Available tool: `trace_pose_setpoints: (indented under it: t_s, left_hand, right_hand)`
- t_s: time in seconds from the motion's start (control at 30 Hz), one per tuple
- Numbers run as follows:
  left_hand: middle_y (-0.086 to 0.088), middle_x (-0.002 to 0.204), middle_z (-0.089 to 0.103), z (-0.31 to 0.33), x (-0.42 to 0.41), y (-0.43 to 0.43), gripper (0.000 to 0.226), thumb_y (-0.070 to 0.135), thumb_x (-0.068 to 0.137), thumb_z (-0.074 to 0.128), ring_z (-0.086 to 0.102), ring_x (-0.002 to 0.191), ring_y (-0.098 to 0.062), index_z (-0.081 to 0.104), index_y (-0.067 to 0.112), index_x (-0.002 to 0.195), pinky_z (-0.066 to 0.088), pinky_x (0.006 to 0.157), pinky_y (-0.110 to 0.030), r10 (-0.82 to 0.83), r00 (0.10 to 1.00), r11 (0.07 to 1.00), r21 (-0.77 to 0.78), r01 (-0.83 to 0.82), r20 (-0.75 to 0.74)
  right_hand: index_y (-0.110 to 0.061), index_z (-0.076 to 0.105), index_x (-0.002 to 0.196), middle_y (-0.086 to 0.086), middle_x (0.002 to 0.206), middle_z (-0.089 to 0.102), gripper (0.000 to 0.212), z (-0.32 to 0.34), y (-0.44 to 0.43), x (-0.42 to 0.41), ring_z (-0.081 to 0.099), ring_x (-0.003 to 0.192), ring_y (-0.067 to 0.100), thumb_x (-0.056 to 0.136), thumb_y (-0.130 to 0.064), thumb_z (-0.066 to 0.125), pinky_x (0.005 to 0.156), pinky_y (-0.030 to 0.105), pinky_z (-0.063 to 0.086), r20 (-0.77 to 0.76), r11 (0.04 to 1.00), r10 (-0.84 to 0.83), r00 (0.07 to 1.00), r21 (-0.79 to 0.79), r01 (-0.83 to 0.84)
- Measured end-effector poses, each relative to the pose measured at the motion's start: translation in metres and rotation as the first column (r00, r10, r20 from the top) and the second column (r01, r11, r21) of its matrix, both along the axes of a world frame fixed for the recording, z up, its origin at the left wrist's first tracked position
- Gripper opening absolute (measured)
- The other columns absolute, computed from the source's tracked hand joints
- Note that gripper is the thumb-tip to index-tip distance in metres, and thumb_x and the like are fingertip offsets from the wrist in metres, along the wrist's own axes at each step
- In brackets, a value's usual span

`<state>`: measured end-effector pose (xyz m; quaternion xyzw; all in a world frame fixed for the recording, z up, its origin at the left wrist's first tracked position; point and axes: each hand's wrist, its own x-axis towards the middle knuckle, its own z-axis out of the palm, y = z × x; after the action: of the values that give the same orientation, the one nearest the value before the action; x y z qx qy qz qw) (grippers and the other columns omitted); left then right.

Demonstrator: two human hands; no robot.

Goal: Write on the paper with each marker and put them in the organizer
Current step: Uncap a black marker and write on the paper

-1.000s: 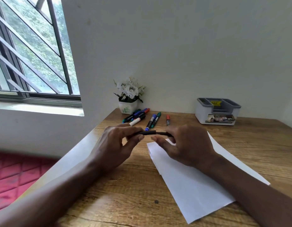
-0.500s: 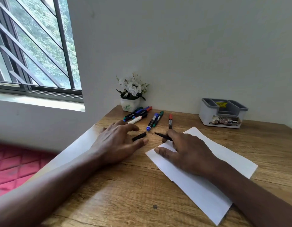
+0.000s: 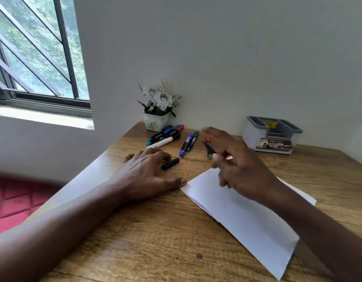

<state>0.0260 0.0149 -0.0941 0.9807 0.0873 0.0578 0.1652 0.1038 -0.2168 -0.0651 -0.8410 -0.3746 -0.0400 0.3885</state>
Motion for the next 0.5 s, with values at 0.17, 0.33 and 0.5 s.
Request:
trace_pose_setpoints:
  t_s: [0.17,0.33,0.5]
  left_hand:
    - [0.010,0.162,0.032,0.001,-0.001,0.000,0.094,0.093,0.069,0.048,0.033,0.146,-0.015,0.040,0.043,0.147,0.022,0.121,-0.046,0.002,1.000,1.000,-0.011,-0.003,-0.012]
    - [0.008,0.163,0.030,0.003,-0.001,0.000,0.093,0.093,0.070,0.049,0.032,0.148,-0.016,0.040,0.043,0.147,0.019,0.122,-0.047,0.001,1.000,1.000,-0.017,-0.002,-0.028]
    - [0.008,0.162,0.032,0.003,-0.002,-0.001,0.093,0.093,0.070,0.049,0.032,0.147,-0.017,0.039,0.043,0.147,0.022,0.121,-0.048,0.005,0.999,1.000,-0.012,-0.006,-0.035]
  right_hand:
    - [-0.008,0.072,0.115,0.019,0.096,0.074,0.029,-0.005,0.005,-0.010,0.074,0.090,0.035,0.100,-0.008,0.047,0.073,0.034,0.060,-0.620,0.916,0.339,0.708,0.390,-0.096]
    - [-0.005,0.068,0.116,0.010,0.089,0.070,0.040,-0.010,0.004,-0.009,0.069,0.087,0.025,0.078,-0.015,0.061,0.067,0.027,0.053,-0.629,0.877,0.440,0.641,0.454,-0.157]
    - [-0.013,0.071,0.085,0.012,0.065,0.064,0.032,-0.013,0.011,-0.016,0.059,0.063,0.025,0.101,-0.036,0.056,0.059,0.032,0.048,-0.553,0.941,0.239,0.798,0.336,-0.049]
